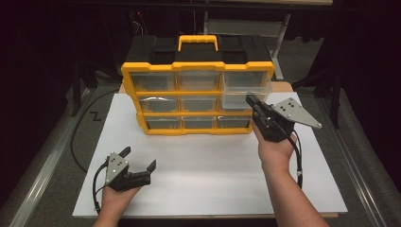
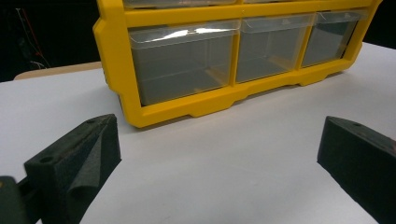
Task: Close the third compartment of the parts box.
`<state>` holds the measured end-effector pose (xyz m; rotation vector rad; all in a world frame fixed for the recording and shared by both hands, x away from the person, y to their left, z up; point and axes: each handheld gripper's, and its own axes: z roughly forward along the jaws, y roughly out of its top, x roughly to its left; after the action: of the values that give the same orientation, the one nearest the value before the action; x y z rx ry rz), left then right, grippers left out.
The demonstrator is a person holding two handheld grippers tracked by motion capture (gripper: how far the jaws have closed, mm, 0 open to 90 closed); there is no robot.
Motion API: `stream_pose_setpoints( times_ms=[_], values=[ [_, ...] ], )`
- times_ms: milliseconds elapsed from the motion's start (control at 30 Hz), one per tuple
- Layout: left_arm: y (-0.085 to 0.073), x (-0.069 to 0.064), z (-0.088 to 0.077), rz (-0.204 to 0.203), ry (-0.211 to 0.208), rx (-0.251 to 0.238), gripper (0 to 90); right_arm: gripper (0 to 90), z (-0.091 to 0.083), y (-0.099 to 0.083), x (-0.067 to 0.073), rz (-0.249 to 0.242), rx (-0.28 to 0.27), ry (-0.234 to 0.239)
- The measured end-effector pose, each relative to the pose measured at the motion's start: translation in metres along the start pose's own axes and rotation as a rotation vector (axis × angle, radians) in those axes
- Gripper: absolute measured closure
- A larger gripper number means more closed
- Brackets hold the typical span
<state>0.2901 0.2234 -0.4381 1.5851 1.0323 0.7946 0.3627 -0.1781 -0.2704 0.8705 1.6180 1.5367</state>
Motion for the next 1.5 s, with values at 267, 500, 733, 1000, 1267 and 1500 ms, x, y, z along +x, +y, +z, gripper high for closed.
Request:
stream_pose_setpoints(
  times_ms=[267, 500, 733, 1000, 1267, 1500],
  values=[
    [0.0, 0.001, 0.0, -0.011, -0.009, -0.002, 0.3, 90.0, 0.008, 0.002, -0.005, -0.002, 0.013, -0.017],
    [0.0, 0.001, 0.001, -0.005, -0.011, 0.003, 0.3, 90.0, 0.017, 0.003, -0.007, -0.004, 0.021, -0.031],
    [-0.001, 0.001, 0.001, -0.005, -0.011, 0.008, 0.3, 90.0, 0.027, 0.006, -0.01, -0.01, 0.036, -0.045],
    [-0.001, 0.001, 0.001, -0.008, -0.016, 0.01, 0.3, 90.0, 0.038, 0.006, -0.016, -0.003, 0.052, -0.064],
    [0.0, 0.001, 0.0, -0.012, -0.02, 0.006, 0.3, 90.0, 0.048, 0.008, -0.019, 0.0, 0.059, -0.077],
    [-0.001, 0.002, 0.001, -0.014, -0.022, 0.01, 0.3, 90.0, 0.054, 0.007, -0.02, -0.006, 0.063, -0.089]
  ],
)
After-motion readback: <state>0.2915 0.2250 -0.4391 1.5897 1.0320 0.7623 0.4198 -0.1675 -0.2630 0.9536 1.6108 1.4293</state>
